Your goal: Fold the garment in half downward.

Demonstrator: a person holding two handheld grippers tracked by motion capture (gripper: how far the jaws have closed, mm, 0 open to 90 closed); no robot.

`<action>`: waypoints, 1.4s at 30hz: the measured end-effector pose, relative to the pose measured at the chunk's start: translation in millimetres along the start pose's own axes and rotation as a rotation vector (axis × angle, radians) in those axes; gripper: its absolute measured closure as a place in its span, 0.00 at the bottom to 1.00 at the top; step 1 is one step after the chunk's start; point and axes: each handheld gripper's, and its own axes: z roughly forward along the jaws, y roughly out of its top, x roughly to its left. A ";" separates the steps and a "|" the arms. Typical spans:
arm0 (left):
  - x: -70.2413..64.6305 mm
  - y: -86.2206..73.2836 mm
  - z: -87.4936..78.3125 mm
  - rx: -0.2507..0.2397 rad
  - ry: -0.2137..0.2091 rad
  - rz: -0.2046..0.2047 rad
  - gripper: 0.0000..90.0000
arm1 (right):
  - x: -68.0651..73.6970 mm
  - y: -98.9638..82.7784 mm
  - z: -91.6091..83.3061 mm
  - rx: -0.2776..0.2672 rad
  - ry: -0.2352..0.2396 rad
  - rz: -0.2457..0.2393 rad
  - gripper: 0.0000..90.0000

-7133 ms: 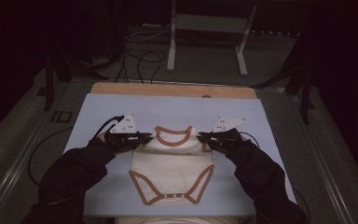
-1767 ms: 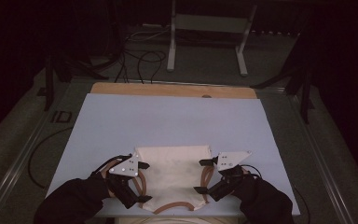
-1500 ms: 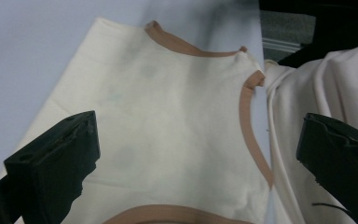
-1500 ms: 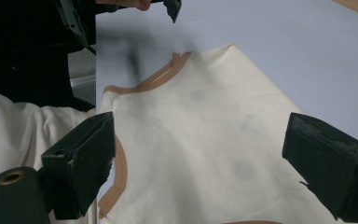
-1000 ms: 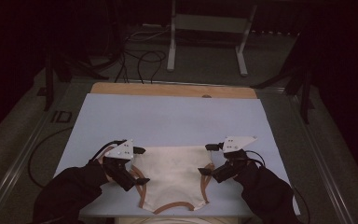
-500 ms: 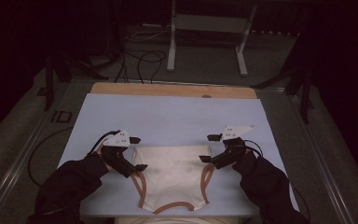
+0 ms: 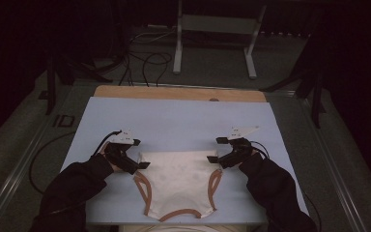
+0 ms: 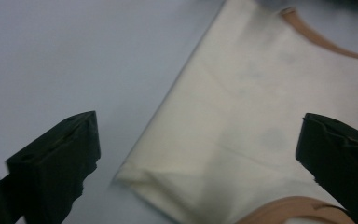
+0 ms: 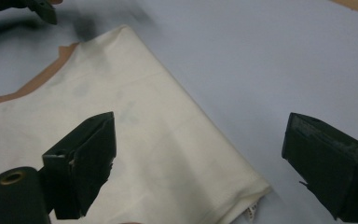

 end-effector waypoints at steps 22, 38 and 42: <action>25.2 -22.5 23.3 0.108 0.021 -0.068 0.47 | -32.3 -25.8 27.9 0.144 -0.056 0.083 0.35; 24.1 -21.6 22.6 0.121 -0.016 -0.067 0.87 | -29.8 -26.2 28.7 0.209 -0.016 0.047 0.92; 24.3 -19.7 22.1 0.118 -0.015 -0.068 0.94 | -28.5 -23.7 27.7 0.215 -0.017 0.041 0.95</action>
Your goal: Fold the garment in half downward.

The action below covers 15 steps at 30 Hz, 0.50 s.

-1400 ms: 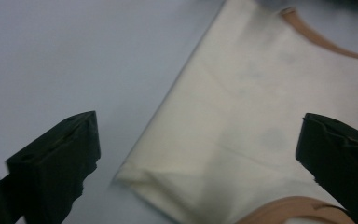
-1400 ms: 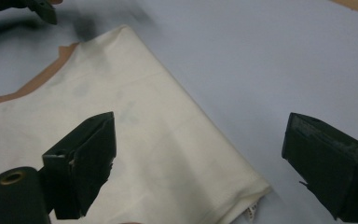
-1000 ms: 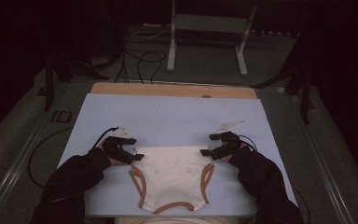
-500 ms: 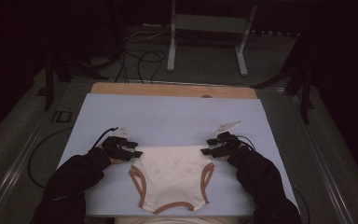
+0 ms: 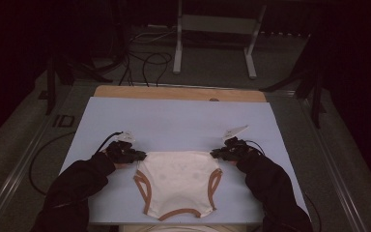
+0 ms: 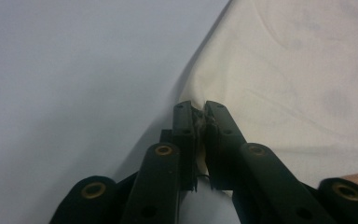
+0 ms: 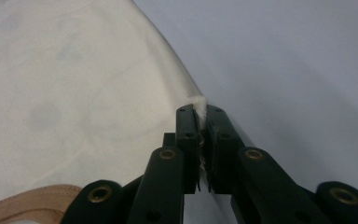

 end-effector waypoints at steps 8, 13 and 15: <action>3.7 6.2 -4.4 -0.035 0.023 -0.002 0.95 | -2.9 4.0 -6.1 -0.037 -0.022 -0.004 0.95; 6.9 10.5 -5.2 -0.043 0.030 0.000 0.95 | -6.1 5.9 -7.2 -0.049 -0.031 0.005 0.95; 10.0 13.7 -4.9 -0.048 0.034 0.005 0.95 | -7.6 7.2 -8.2 -0.053 -0.038 0.005 0.95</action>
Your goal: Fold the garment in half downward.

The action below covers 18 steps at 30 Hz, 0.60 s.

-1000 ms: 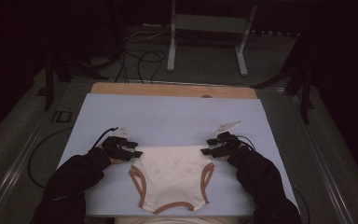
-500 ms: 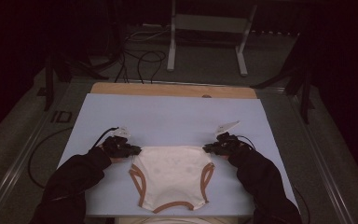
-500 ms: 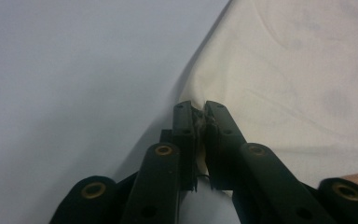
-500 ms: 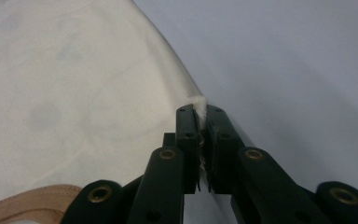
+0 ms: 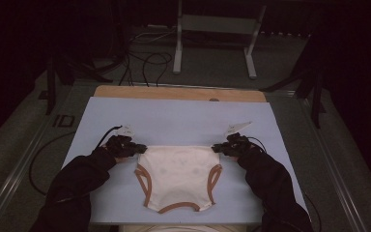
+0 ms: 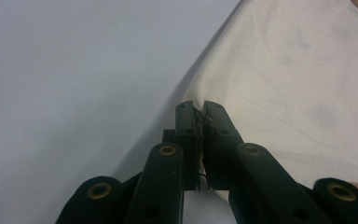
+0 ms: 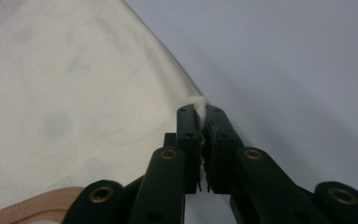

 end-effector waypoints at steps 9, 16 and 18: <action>11.8 12.0 2.9 -0.017 0.015 0.003 0.96 | -8.9 6.2 -2.0 -0.014 -0.025 0.020 0.95; 19.8 18.4 4.9 -0.019 0.014 0.000 0.96 | -15.6 11.2 -1.2 -0.016 -0.042 0.030 0.95; 20.9 19.3 5.5 -0.021 0.018 -0.002 0.96 | -17.9 12.6 -0.8 -0.016 -0.049 0.029 0.95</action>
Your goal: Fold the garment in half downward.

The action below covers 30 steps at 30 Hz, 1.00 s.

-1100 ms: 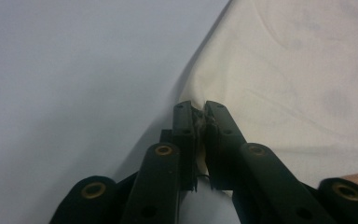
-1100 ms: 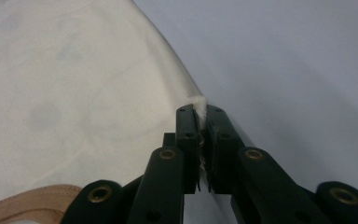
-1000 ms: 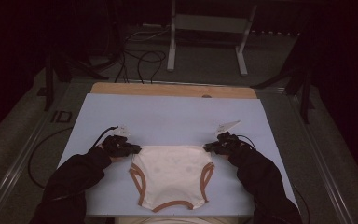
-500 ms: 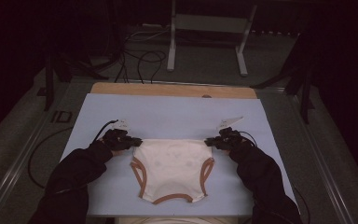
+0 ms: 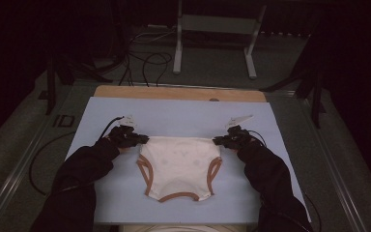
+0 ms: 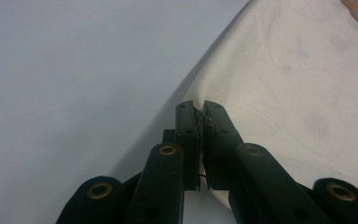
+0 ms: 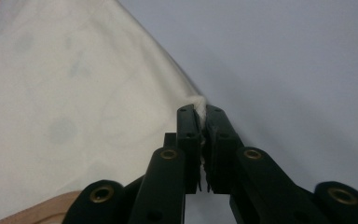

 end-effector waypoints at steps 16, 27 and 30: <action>16.2 10.7 8.1 -0.013 -0.002 -0.024 0.96 | -14.4 7.4 6.4 0.011 -0.028 0.033 0.95; 26.8 15.4 15.3 -0.009 -0.001 -0.045 0.95 | -25.5 11.3 13.0 0.028 -0.042 0.059 0.95; 28.0 15.4 17.1 -0.006 -0.003 -0.048 0.95 | -28.3 11.1 15.5 0.030 -0.045 0.063 0.95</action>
